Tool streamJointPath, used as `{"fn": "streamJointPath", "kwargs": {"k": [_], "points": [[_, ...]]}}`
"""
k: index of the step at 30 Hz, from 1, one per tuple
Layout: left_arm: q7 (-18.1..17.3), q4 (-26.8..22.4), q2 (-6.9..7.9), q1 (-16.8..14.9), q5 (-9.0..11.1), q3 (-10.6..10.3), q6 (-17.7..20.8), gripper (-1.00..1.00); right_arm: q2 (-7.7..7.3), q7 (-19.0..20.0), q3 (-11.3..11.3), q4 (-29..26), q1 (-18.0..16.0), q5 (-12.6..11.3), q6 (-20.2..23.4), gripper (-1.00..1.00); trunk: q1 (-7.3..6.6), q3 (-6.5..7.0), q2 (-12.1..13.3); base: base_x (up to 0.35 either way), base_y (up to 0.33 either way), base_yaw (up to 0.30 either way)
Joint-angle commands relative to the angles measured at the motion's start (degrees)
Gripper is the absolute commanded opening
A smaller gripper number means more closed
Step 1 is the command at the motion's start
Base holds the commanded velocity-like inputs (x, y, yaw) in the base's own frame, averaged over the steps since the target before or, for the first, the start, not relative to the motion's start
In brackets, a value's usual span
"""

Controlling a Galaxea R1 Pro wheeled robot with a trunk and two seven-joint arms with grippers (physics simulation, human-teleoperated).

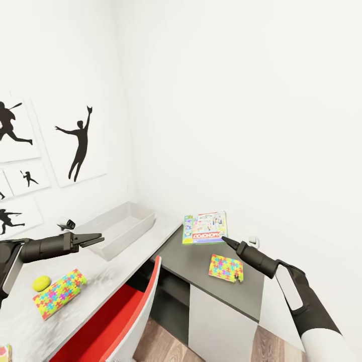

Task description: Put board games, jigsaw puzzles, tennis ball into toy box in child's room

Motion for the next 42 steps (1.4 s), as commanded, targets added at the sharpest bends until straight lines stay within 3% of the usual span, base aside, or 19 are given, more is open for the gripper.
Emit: {"fn": "streamJointPath", "kwargs": {"k": [1,11,16,24,30,42], "points": [[-0.18,0.01,-0.01,-0.01,0.02,-0.01,0.61,1.00,0.01,-0.02,0.01,0.00,-0.02,-0.24,0.36,-1.00,0.02,-0.03,-0.04,0.021,-0.037,0.000],[-0.11,0.01,-0.05,-0.01,0.06,-0.01,0.61,1.00,0.02,-0.50,0.74,-0.10,-0.11,0.11,0.66,-1.00,0.02,-0.03,-0.04,0.073,-0.007,0.000],[-0.09,0.01,-0.05,-0.01,0.06,-0.01,0.61,1.00,0.08,-0.52,3.27,-0.15,-0.11,3.68,0.90,-1.00,0.02,-0.03,-0.04,0.177,0.061,0.000],[-0.14,0.01,-0.05,-0.01,0.06,-0.01,0.61,1.00,0.01,-0.73,6.60,-0.42,-0.04,5.02,4.29,-1.00,0.02,-0.25,-0.04,0.145,-0.074,0.113],[-0.15,0.01,-0.05,-0.01,0.06,-0.01,0.61,1.00,0.09,-0.86,6.78,-0.55,-0.02,7.42,4.97,-1.00,0.02,-0.58,-0.04,0.045,-0.248,0.248],[-0.15,0.01,-0.05,-0.01,0.06,-0.01,0.62,1.00,0.27,-0.80,6.85,-0.64,-0.02,7.67,4.84,-1.00,0.02,-1.11,-0.04,0.001,-0.063,0.269]]}}
